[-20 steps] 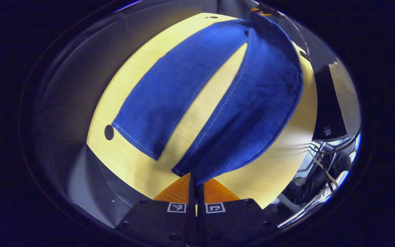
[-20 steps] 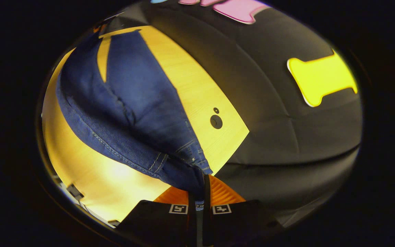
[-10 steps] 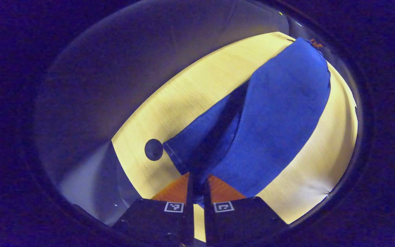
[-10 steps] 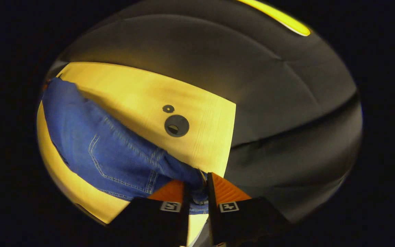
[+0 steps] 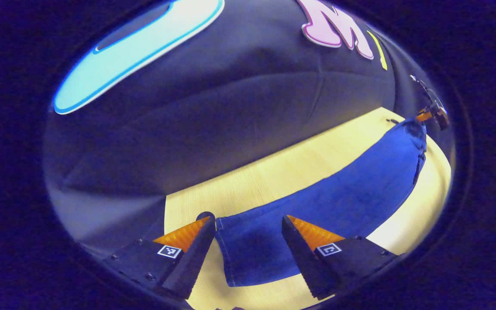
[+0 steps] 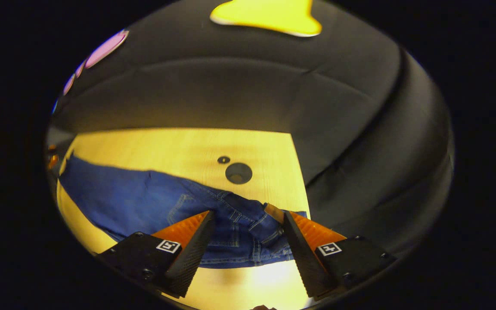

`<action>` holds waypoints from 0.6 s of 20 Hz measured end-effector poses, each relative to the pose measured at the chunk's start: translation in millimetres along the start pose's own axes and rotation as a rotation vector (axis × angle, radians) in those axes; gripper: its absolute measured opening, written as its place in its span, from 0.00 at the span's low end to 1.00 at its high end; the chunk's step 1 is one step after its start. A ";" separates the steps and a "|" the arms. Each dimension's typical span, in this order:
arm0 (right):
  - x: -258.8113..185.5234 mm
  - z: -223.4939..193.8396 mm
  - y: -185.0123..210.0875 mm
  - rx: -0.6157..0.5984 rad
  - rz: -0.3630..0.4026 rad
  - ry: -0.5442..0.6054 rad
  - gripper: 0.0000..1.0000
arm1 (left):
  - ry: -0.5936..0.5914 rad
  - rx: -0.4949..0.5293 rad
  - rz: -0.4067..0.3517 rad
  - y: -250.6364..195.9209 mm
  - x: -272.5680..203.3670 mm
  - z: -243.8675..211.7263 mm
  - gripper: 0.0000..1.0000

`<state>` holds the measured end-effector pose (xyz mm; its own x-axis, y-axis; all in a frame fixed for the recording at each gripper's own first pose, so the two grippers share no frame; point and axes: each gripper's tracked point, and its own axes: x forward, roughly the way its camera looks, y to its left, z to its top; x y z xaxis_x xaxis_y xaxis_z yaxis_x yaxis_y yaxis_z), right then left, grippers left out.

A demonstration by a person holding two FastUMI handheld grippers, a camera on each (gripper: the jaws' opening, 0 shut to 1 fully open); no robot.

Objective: Grasp the waist and the cuffs of the jeans and fold them to make the two legs overlap; first hold the waist and fold one-third of the jeans toward the cuffs, then hold the cuffs and fold the remaining one-third in the same direction to finish folding.

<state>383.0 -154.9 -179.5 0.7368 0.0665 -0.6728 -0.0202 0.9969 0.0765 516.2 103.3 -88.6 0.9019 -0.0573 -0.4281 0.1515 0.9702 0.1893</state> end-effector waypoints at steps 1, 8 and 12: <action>3.8 -2.5 -7.8 0.044 -0.025 -0.031 0.98 | -0.046 -0.037 0.021 -0.5 -9.3 8.8 0.98; -4.2 -31.8 -52.6 0.292 -0.156 -0.096 0.98 | -0.225 -0.245 0.028 -0.3 -15.7 5.5 0.98; 18.4 -62.1 -69.1 0.552 -0.183 -0.060 0.99 | -0.267 -0.302 -0.025 0.5 -13.3 3.9 0.98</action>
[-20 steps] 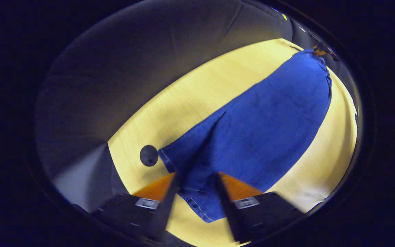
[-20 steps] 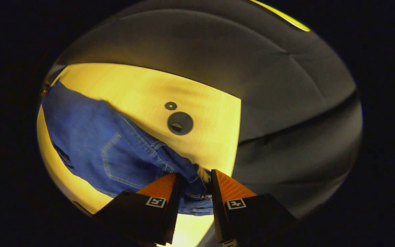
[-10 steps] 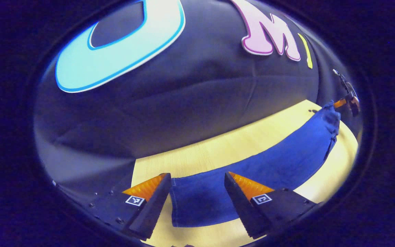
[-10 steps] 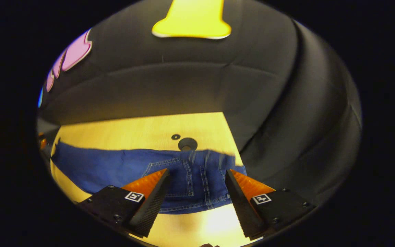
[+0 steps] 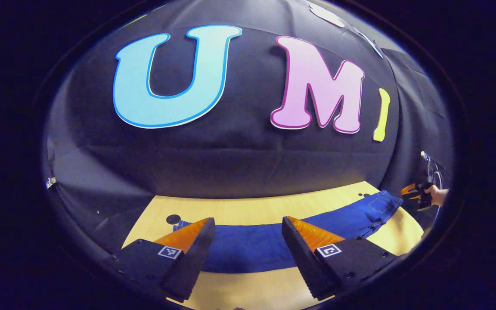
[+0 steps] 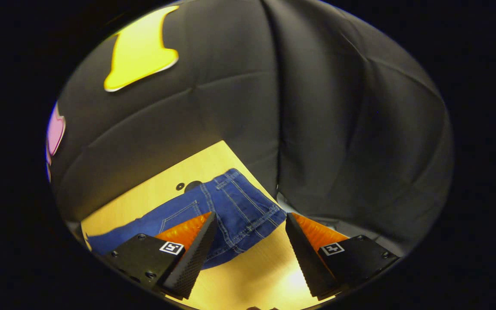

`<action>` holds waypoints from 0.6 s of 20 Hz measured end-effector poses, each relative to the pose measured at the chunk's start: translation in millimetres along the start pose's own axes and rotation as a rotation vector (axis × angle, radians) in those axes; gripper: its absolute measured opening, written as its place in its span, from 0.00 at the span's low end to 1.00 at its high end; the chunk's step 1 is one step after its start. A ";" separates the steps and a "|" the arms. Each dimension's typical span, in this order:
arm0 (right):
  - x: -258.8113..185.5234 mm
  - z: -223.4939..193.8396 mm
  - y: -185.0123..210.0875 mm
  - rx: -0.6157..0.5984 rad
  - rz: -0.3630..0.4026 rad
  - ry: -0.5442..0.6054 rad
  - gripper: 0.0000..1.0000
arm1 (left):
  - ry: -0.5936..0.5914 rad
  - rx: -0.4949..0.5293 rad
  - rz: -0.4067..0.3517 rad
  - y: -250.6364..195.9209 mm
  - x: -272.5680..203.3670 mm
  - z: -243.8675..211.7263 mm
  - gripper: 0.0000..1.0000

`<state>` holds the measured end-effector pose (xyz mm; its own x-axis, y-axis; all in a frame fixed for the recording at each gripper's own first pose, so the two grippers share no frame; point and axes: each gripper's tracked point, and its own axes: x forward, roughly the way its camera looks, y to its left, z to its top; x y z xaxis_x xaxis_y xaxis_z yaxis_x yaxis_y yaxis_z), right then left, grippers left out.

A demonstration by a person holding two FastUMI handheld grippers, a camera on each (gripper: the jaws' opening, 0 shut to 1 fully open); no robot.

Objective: Grasp the waist and the cuffs of the jeans and fold them to make the two legs overlap; first hold the waist and fold one-third of the jeans toward the cuffs, then hold the cuffs and fold the remaining one-third in the same direction to finish folding.

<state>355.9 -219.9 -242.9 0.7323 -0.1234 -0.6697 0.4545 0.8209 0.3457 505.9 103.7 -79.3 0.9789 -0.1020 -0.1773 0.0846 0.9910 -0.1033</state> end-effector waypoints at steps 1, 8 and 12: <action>5.4 -5.6 -5.2 0.042 -0.017 0.002 0.99 | 0.000 0.010 -0.010 1.1 0.5 0.7 0.98; 37.9 -21.4 -16.6 0.233 -0.043 0.009 0.99 | -0.008 -0.086 -0.037 -10.4 -2.9 -3.8 0.99; 51.4 -17.8 -6.3 0.310 -0.006 -0.001 0.98 | 0.023 -0.156 -0.030 -20.0 -5.6 -13.1 0.98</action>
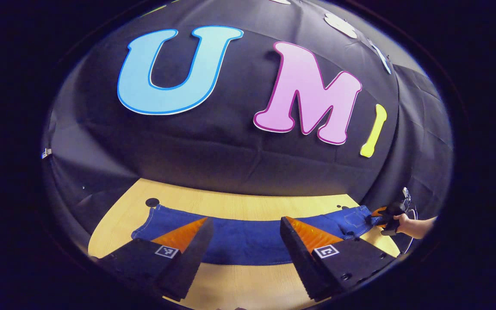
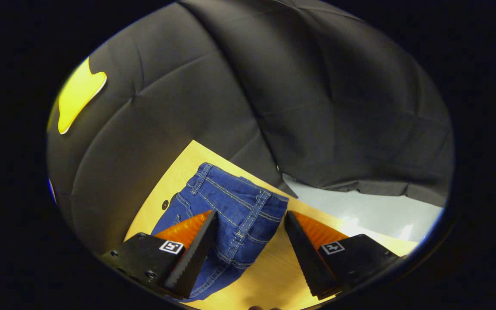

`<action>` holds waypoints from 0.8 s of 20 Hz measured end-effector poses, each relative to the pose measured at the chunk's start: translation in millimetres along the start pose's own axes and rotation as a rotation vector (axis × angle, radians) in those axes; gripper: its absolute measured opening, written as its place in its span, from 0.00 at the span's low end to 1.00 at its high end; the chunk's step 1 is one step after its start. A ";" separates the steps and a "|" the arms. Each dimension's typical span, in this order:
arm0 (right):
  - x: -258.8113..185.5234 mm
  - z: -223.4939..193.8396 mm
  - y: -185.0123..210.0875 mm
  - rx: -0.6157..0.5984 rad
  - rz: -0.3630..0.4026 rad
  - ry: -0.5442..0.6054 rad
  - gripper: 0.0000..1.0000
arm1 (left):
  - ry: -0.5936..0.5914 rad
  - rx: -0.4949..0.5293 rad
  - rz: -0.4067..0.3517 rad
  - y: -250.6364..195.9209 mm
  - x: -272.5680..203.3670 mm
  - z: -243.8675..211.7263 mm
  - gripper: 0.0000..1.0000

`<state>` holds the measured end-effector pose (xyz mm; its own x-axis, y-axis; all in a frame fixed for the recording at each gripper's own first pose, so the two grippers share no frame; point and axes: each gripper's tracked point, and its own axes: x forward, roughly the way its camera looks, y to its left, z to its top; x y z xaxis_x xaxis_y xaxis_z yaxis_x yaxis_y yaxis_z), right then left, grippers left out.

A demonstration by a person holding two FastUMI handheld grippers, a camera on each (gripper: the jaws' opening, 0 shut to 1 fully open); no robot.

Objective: Grasp the waist and the cuffs of the jeans and fold them to make the two legs overlap; first hold the waist and fold one-third of the jeans toward the cuffs, then hold the cuffs and fold the remaining one-third in the same direction to finish folding.

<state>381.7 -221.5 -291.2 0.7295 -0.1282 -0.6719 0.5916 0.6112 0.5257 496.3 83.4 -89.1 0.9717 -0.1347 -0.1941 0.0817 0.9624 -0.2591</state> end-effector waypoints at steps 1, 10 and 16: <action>4.7 -1.7 4.8 0.024 0.016 0.000 0.98 | 0.007 -0.002 -0.002 0.3 -0.6 -2.3 0.96; 22.7 -2.1 9.9 0.054 0.105 -0.010 0.32 | 0.043 0.024 -0.044 -18.3 12.7 -24.6 0.96; -7.2 21.5 30.6 -0.166 0.128 -0.144 0.15 | 0.075 -0.029 -0.059 -18.2 12.4 -53.9 0.97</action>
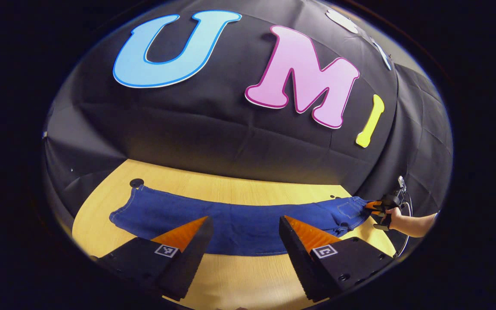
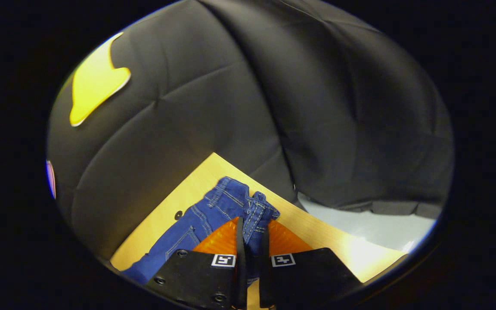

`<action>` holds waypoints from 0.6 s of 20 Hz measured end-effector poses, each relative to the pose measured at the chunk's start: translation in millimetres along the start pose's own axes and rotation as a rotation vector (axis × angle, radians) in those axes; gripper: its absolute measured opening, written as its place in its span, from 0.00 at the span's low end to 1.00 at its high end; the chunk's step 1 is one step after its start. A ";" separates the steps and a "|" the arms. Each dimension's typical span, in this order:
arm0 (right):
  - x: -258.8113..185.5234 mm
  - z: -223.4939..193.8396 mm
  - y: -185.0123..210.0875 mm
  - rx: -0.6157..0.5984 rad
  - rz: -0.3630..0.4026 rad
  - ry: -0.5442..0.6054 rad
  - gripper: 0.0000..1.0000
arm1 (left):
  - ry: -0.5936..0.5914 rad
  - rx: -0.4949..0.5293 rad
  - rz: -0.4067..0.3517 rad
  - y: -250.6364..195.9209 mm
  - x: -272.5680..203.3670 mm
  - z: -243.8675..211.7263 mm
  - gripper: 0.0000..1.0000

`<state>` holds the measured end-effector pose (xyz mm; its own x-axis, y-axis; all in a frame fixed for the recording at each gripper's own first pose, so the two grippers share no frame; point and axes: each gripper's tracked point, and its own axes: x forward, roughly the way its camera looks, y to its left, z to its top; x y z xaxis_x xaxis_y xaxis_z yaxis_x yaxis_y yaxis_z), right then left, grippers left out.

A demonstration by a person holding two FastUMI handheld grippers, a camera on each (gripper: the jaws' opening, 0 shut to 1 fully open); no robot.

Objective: Grasp the waist and the cuffs of the jeans and fold them to make the two legs overlap; first hold the waist and fold one-third of the jeans toward the cuffs, then hold the cuffs and fold the remaining one-third in the same direction to finish folding.

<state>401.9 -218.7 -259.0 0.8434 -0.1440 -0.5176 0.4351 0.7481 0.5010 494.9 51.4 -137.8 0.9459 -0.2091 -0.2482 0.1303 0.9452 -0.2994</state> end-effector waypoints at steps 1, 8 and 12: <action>-7.2 8.4 7.8 -0.018 0.020 -0.031 0.15 | 0.002 0.003 0.001 3.3 -2.8 -2.8 0.97; -82.9 34.4 78.7 -0.166 0.237 -0.208 0.15 | 0.010 -0.012 0.009 28.7 -32.3 -14.7 0.97; -120.1 12.4 83.2 -0.280 0.412 -0.246 0.14 | 0.031 0.007 -0.006 37.8 -51.8 -32.8 0.97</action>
<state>340.6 -147.3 -146.6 0.9895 0.0746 -0.1237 -0.0181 0.9136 0.4063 441.1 89.8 -166.4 0.9355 -0.2221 -0.2747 0.1379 0.9456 -0.2947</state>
